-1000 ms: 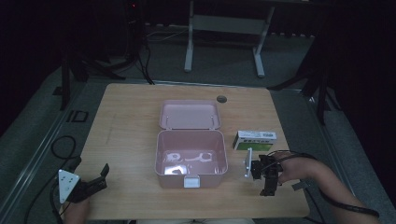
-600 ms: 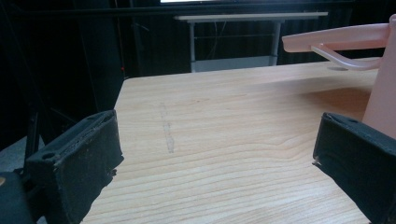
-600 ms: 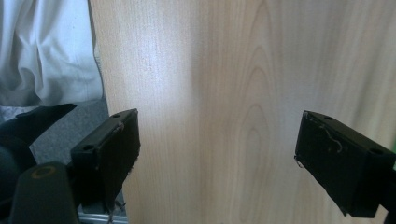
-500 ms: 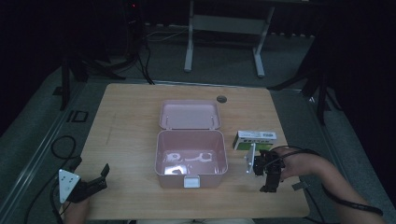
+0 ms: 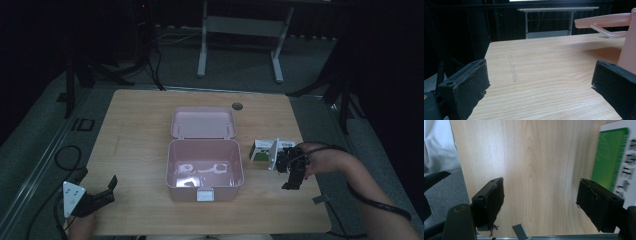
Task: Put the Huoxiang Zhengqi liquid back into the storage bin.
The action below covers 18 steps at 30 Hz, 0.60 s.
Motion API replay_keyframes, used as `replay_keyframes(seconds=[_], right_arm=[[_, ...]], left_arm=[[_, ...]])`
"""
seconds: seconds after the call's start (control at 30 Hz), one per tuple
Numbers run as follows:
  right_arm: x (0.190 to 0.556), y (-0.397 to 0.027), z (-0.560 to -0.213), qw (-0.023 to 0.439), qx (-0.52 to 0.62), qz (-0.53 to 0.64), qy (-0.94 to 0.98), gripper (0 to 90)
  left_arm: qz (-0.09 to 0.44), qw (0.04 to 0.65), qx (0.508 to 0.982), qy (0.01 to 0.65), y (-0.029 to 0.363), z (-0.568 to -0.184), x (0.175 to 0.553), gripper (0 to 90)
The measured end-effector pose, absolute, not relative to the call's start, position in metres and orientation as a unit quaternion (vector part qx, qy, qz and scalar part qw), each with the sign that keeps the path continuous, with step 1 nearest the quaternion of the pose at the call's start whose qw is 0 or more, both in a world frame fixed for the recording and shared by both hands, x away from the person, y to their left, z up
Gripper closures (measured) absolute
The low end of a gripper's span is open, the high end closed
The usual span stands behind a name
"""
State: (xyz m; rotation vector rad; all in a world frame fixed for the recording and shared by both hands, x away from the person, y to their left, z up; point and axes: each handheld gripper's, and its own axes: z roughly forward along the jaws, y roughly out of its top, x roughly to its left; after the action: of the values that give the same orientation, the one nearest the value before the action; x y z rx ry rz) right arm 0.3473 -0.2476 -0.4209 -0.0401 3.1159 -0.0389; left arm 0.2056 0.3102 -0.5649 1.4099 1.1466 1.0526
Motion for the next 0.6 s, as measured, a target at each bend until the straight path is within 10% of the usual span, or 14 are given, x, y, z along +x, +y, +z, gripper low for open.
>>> replay_keyframes(seconds=[0.6], right_arm=[[0.380,-0.239,-0.394,0.032,-0.004,0.011,0.999,16.9]], left_arm=[[0.434,0.499,0.582,0.473,0.310,-0.565,0.206,1.1]])
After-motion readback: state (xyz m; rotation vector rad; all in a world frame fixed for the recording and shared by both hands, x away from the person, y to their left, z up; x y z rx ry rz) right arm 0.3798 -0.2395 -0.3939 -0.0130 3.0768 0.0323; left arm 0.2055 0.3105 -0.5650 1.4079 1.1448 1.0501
